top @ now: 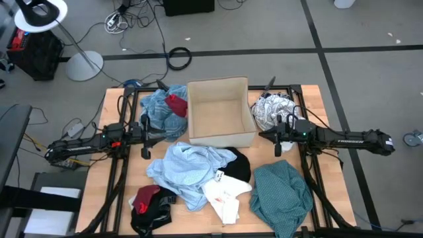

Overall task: Sort clothes
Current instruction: Put the white patterned shirt into the bin

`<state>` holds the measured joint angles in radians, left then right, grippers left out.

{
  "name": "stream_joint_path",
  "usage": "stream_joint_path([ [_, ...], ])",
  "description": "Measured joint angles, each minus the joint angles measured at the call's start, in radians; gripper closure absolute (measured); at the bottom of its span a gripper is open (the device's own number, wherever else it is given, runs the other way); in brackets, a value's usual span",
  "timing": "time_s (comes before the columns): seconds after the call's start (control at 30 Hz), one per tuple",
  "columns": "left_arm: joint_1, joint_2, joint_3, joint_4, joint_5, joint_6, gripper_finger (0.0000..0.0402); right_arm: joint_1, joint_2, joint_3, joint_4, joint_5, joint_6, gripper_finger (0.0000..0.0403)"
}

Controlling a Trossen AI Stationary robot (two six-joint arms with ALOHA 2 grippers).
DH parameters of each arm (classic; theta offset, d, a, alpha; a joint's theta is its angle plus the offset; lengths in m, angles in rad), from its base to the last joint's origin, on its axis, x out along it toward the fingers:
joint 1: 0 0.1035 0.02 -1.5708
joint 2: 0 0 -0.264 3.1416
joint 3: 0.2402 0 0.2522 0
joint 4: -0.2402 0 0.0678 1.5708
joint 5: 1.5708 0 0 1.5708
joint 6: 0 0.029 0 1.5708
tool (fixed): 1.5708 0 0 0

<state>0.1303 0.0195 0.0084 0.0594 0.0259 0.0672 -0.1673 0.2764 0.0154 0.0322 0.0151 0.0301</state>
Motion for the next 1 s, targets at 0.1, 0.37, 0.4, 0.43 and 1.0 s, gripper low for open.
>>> stream_joint_path([
  [0.1,0.000,0.000,0.000,0.000,0.000,0.000,0.0270,0.000,0.000,0.000,0.006,0.000,-0.003,0.0380],
  [0.37,0.000,0.000,0.000,0.000,0.000,0.000,0.0271,0.001,0.000,0.000,0.111,-0.005,0.091,0.0380],
  [0.4,0.000,0.000,0.000,0.000,0.000,0.000,0.0271,0.001,0.000,0.000,0.128,-0.005,0.091,0.0380],
  [0.43,0.000,0.000,0.000,0.000,0.000,0.000,0.0270,0.000,0.000,0.000,0.144,-0.005,0.091,0.0380],
  [1.0,0.000,0.000,0.000,0.000,0.000,0.000,0.0270,0.000,0.000,0.033,0.184,0.161,0.044,0.0363],
])
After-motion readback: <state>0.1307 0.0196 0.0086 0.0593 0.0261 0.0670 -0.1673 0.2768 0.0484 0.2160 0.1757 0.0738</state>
